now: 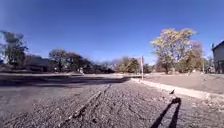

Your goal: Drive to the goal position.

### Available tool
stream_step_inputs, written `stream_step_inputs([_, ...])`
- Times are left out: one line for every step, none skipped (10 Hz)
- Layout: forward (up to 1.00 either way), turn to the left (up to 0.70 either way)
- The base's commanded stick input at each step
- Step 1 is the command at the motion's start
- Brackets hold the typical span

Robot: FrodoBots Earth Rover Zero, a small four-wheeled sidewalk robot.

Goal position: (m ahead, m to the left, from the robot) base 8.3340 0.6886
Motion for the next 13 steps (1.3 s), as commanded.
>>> stream_step_inputs([0.7,0.0])
stream_step_inputs([0.7,0.0])
stream_step_inputs([0.7,0.0])
stream_step_inputs([0.7,0.0])
stream_step_inputs([0.7,0.0])
stream_step_inputs([0.7,0.0])
stream_step_inputs([0.7,0.0])
stream_step_inputs([0.7,0.0])
stream_step_inputs([0.7,0.0])
stream_step_inputs([0.7,0.0])
stream_step_inputs([0.7,0.0])
stream_step_inputs([0.7,-0.22])
stream_step_inputs([0.7,-0.07])
